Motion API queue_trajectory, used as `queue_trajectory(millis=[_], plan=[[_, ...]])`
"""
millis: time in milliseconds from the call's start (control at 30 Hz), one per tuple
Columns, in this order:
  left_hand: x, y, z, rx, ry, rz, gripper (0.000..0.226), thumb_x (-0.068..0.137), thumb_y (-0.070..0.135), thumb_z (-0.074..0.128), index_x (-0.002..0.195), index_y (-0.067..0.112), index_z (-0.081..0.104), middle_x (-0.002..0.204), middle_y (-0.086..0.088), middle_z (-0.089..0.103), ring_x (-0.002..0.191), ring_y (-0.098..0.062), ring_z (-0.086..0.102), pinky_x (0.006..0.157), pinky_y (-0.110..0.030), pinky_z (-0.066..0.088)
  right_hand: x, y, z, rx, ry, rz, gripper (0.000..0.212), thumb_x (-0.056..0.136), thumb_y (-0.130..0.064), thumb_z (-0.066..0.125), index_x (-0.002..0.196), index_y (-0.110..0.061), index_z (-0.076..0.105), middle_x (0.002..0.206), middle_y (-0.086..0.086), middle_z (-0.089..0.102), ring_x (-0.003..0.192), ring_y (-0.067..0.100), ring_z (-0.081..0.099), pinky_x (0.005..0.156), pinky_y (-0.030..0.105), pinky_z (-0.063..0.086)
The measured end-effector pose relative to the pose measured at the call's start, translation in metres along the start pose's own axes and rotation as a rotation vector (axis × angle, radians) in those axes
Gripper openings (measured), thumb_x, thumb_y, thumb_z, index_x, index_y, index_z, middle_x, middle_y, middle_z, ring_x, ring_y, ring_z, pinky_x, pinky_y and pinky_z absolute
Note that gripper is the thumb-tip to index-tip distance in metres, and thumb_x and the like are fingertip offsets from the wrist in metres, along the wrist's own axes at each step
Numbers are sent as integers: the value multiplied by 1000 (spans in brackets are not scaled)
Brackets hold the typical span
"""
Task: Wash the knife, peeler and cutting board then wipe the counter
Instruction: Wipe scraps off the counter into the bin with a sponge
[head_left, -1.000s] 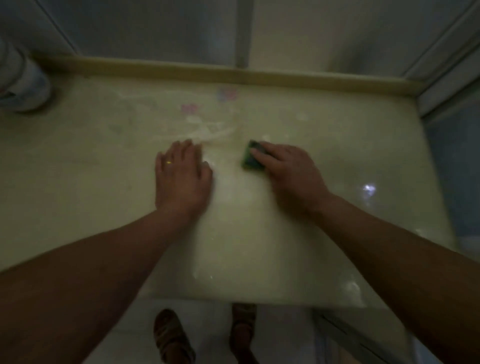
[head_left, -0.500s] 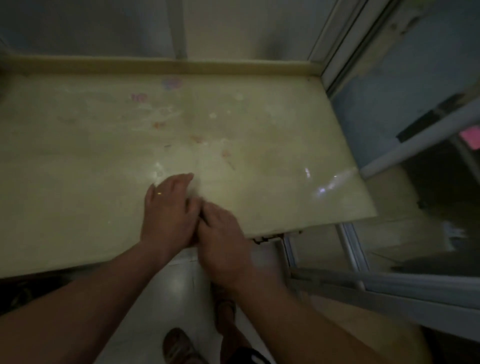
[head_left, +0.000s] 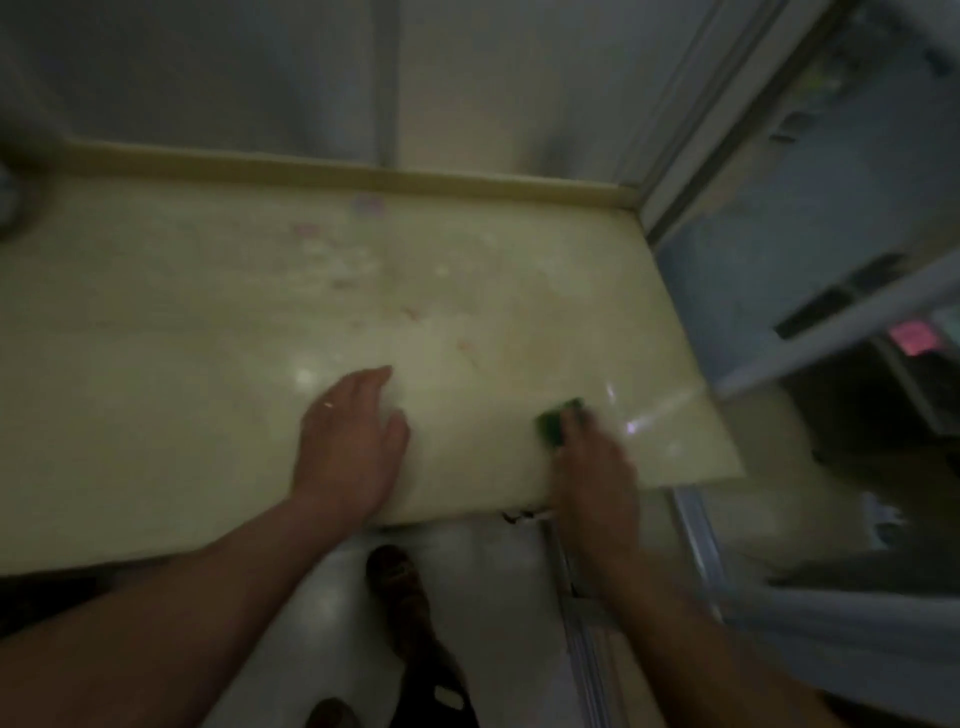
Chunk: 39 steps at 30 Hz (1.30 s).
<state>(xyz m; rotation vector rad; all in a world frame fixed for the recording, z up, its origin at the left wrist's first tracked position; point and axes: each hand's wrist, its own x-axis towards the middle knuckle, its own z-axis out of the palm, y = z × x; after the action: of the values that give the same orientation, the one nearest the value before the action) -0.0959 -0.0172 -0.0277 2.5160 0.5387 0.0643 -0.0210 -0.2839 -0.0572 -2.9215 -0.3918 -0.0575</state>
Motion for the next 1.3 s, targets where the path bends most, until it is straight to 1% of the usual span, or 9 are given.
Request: queue_trajectory(millis=[167,333,467,567,733,900,1000,1133,1300], plan=[[58,-22,-23,-31,82,-81,61,91,40,42,147,18,50,147,-5,56,136,-26,51,117,-46,38,70,-123,33,77,-58,-567,56,96,-25,46,152,-28,51,158,8,49,140,31,51,111,41,45],[120,-72,-50,-70,201,-241,53,95,34,51,145,17,52,144,-7,57,135,-28,51,116,-47,38,267,-108,47,39,64,-167,47,100,-24,50,147,-28,54,142,19,54,122,42,53,101,45,47],[148,-108,-60,-70,241,-311,51,96,29,55,145,15,51,144,-8,56,134,-28,50,116,-48,37,338,-193,68,29,84,-63,46,98,-19,46,143,-22,56,135,22,55,115,42,51,96,45,43],[165,-125,-62,-59,253,-348,56,90,33,49,143,13,52,142,-10,57,131,-30,53,115,-48,38,299,-269,81,158,37,-245,39,100,-27,47,136,-35,60,128,6,64,108,29,59,88,35,43],[171,-122,-80,-91,289,-384,56,89,28,49,143,14,54,143,-11,57,132,-30,52,115,-45,36,170,-287,68,194,-277,-1030,40,94,-24,59,133,-28,65,140,2,59,119,27,55,99,43,45],[121,-153,-104,-63,323,-467,51,94,26,54,144,19,52,145,-7,56,134,-27,51,118,-48,33,278,-265,56,9,-43,-689,42,101,-30,55,142,-36,58,132,5,65,111,32,61,92,38,48],[84,-168,-107,-21,288,-497,56,91,33,46,145,18,52,146,-8,56,134,-29,52,117,-51,34,228,-303,71,27,-59,-589,46,98,-23,55,143,-34,54,135,11,61,112,37,58,92,42,46],[38,-168,-101,5,233,-483,59,93,36,42,150,20,48,153,-4,52,141,-25,47,120,-52,30,57,-309,69,51,-260,-956,58,94,-24,57,149,-37,47,147,1,54,123,29,53,98,40,41],[-26,-165,-100,-60,242,-478,55,98,34,46,152,22,45,155,-2,49,143,-22,44,124,-50,24,15,-167,30,66,-290,-1102,61,93,-30,59,152,-38,49,156,-1,50,131,28,53,102,40,41]])
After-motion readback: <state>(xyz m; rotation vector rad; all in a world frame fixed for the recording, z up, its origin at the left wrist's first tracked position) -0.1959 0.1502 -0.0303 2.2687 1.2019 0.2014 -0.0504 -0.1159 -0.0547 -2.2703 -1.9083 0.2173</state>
